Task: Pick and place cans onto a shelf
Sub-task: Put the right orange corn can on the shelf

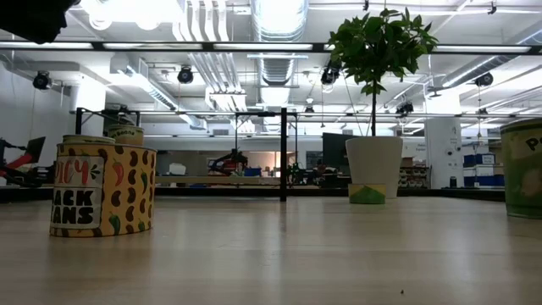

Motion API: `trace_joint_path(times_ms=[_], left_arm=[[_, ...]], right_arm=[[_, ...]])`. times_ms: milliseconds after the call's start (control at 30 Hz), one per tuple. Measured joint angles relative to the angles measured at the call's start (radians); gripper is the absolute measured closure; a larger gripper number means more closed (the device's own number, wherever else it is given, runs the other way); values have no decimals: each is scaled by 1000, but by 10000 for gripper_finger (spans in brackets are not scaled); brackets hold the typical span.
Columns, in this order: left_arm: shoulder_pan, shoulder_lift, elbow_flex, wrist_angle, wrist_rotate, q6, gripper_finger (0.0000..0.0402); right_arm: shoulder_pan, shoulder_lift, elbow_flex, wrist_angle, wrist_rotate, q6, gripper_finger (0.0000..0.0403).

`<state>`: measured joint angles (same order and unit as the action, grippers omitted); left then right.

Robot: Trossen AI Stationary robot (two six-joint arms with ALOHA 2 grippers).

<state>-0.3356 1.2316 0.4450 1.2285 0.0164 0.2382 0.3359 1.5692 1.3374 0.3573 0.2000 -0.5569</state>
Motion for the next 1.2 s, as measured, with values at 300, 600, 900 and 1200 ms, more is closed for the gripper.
trace_joint_path(times_ms=[300,600,900,1200], left_arm=[[-1,-1,0,-5,0,16,95],[-1,-1,0,-8,-6,20,95],[0,-1,0,-25,-11,27,72],[0,-4,0,-51,-30,50,46]], right_arm=[[-3,13,34,-2,-44,11,78],[-4,15,34,0,-47,14,114],[-3,14,34,-7,-53,20,112],[-3,14,34,-13,-54,25,112]])
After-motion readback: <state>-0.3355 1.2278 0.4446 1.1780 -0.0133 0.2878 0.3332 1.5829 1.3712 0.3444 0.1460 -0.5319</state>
